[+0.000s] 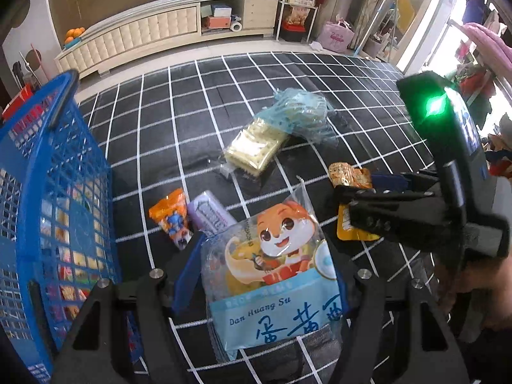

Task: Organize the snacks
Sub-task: 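Grasp the orange pouch with the right gripper while the left gripper holds the pastry bag, then carry the pastry bag and orange pouch over the blue basket with both grippers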

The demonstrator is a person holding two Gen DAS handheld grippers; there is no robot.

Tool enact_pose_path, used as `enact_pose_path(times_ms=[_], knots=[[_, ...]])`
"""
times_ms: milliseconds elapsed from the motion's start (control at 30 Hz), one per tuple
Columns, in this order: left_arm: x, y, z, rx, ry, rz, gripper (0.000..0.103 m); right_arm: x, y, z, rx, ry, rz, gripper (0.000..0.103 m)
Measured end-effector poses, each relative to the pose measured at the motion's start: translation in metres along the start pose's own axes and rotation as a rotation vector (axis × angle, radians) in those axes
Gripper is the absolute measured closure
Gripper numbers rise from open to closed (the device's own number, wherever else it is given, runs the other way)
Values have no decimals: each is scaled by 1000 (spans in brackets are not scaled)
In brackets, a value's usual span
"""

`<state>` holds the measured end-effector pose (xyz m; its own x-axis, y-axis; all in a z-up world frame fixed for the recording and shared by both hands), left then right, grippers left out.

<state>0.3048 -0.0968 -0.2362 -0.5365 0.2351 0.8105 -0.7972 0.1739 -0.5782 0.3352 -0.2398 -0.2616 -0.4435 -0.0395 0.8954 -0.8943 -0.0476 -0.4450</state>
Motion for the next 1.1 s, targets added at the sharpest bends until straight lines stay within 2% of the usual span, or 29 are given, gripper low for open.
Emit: enact_pose_path(times_ms=[67, 100, 267, 400, 567, 800, 1100], knots=[[0, 4, 1, 1, -6, 0, 37, 7, 2, 0, 14, -20, 21, 69], [2, 5, 1, 2, -6, 0, 37, 12, 5, 1, 12, -42, 31, 86], [17, 11, 3, 3, -10, 13, 37, 22, 23, -7, 41, -76, 46, 89], [30, 13, 4, 0, -8, 30, 37, 37, 34, -8, 7, -119, 65, 91], [52, 11, 5, 1, 6, 58, 37, 77, 24, -10, 16, -135, 134, 91], [97, 0, 1, 11, 9, 138, 37, 134, 6, -28, 58, -175, 251, 91], [171, -11, -28, 18, -22, 260, 37, 186, -14, -80, 129, -246, 367, 91]])
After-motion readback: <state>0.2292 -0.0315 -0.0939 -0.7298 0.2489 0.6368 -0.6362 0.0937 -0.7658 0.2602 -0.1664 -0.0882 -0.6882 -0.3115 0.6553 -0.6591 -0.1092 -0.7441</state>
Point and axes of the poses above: each gripper's, at about its wrist camera, not at the fingertips, and x roughly against the way its jaws point, z to its right, y to its underside, the point moved 4 cm from there along -x, roughly the way its jaws point, and after that the axes turned 8 degrees about z, right-handed, at the moved point
